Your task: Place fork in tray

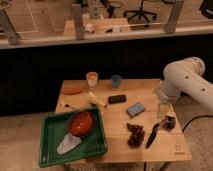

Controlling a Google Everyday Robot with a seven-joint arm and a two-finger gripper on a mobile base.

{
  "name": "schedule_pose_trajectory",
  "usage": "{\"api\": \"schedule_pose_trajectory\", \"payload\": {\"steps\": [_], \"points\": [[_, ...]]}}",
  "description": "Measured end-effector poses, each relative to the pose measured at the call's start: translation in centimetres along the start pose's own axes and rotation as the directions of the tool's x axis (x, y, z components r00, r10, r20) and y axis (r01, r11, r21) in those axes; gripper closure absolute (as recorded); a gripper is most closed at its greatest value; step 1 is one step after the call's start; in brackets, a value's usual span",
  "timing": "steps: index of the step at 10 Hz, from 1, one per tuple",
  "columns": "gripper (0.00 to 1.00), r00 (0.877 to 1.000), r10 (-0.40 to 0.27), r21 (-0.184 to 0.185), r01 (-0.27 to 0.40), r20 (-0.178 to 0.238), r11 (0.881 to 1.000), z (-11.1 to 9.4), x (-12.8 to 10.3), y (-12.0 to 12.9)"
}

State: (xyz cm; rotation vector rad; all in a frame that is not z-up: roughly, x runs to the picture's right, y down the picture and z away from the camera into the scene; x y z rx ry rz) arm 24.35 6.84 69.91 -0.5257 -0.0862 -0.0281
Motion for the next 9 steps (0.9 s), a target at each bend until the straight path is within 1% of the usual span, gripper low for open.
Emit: {"api": "schedule_pose_trajectory", "payload": {"steps": [1,2,3,4,6,7,8,9], "points": [[0.20,0.999,-0.044,0.013,0.044,0.029,0.999,0.0,-2.3,-1.4],[0.20,0.996,-0.078,0.023,0.077,0.049,0.997,-0.1,-4.3,-2.3],[0.20,0.989,-0.126,0.036,0.123,0.075,0.992,-0.1,-7.0,-3.3],[0.20,0.978,-0.180,0.051,0.175,0.102,0.983,-0.2,-10.0,-4.3],[0.20,0.955,-0.265,0.077,0.256,0.136,0.963,-0.5,-14.3,-5.0],[0.20,0.945,-0.290,0.084,0.280,0.151,0.956,-0.6,-15.7,-5.1],[0.20,0.947,-0.287,0.084,0.277,0.143,0.957,-0.6,-15.3,-5.1],[0.20,0.947,-0.286,0.084,0.276,0.143,0.957,-0.6,-15.2,-5.1]]}}
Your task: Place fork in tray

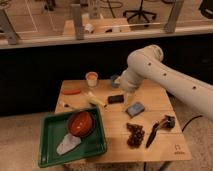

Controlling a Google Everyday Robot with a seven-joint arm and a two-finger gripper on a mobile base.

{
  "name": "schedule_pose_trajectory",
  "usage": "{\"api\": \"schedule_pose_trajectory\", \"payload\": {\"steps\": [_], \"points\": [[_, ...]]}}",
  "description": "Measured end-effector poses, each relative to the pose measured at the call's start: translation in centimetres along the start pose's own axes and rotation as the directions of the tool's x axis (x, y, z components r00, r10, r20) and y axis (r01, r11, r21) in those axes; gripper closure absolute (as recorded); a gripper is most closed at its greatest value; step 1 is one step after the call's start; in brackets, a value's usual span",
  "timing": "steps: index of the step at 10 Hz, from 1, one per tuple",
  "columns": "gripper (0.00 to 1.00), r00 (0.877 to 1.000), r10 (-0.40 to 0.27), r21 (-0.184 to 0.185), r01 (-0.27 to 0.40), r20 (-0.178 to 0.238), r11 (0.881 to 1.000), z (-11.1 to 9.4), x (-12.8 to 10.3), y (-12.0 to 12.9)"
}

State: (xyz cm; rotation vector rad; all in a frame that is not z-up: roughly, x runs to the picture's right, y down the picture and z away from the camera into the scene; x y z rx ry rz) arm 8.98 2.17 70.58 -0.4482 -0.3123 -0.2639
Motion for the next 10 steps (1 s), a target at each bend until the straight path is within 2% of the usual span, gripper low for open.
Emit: {"api": "schedule_pose_trajectory", "payload": {"steps": [5,7,10], "points": [[0.20,1.000,-0.004,-0.001,0.004,0.003,1.000,0.1,-0.3,-0.1],[0.20,1.000,-0.016,0.000,0.016,0.019,1.000,0.4,-0.5,-0.4],[0.20,0.994,-0.097,-0.011,0.097,0.054,0.995,2.8,-4.2,-2.5]]}}
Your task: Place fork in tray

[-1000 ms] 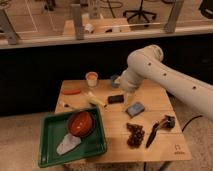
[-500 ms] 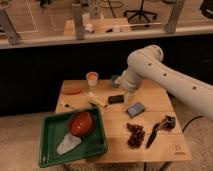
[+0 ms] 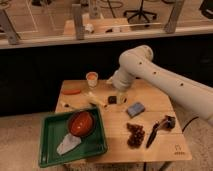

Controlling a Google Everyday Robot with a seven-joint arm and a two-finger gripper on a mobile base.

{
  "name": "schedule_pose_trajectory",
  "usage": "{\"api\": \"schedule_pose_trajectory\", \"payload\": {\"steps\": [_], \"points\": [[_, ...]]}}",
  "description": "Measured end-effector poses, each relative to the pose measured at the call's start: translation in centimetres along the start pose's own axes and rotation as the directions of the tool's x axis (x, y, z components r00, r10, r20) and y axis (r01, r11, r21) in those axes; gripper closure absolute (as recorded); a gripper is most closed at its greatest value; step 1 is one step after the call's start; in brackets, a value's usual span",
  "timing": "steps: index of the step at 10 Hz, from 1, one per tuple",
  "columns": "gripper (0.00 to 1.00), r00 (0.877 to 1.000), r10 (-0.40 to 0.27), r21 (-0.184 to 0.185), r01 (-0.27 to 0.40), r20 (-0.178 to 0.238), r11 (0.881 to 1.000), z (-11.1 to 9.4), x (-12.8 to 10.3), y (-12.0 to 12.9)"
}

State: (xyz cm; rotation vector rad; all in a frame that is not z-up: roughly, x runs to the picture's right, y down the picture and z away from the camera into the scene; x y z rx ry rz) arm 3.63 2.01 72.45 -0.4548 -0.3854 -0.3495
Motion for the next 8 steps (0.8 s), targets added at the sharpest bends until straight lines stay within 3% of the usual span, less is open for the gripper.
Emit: {"api": "schedule_pose_trajectory", "payload": {"steps": [2,4,6,8], "points": [[0.20,0.997,-0.071,-0.014,0.071,0.026,0.997,2.7,-4.6,-2.9],[0.20,0.992,-0.122,-0.019,0.123,0.041,0.992,4.4,-7.7,-5.2],[0.20,0.980,-0.192,-0.045,0.195,0.058,0.980,6.5,-12.1,-8.3],[0.20,0.975,-0.215,-0.054,0.218,0.057,0.974,7.0,-13.2,-9.1]]}}
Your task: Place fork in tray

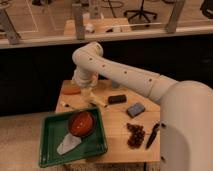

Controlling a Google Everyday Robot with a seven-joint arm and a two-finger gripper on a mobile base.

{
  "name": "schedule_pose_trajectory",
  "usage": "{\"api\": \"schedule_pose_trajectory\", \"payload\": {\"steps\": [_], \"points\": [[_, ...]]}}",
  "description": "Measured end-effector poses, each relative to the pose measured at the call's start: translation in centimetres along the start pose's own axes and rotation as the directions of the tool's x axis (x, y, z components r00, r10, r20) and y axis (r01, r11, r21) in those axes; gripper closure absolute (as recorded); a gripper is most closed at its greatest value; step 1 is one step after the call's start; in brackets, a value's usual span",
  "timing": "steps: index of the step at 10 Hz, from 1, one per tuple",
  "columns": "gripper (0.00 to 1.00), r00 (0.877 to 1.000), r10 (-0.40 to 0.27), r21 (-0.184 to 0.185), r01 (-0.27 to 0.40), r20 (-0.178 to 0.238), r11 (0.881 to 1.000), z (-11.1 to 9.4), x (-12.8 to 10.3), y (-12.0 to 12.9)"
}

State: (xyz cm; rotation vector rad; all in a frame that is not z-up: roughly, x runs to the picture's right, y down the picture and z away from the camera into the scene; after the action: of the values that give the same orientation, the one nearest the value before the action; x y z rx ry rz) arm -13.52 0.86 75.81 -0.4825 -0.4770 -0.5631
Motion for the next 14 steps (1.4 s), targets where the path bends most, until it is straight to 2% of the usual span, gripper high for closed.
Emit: {"api": "schedule_pose_trajectory", "payload": {"steps": [4,6,9,11,12,14], "points": [[0.20,1.000,0.003,0.003,-0.003,-0.002,1.000,0.0,0.2,0.0],[0.20,1.000,0.003,0.021,-0.003,-0.020,1.000,0.5,0.2,-1.8],[0.20,0.996,-0.079,-0.006,0.079,-0.028,0.997,2.4,0.5,-5.0],[0.20,0.987,-0.158,-0.036,0.157,-0.015,0.987,4.5,0.2,-7.1],[0.20,0.984,-0.180,-0.040,0.180,-0.007,0.983,5.2,-0.2,-7.8],[0.20,0.984,-0.181,-0.043,0.180,-0.009,0.983,5.3,0.1,-7.7]]}}
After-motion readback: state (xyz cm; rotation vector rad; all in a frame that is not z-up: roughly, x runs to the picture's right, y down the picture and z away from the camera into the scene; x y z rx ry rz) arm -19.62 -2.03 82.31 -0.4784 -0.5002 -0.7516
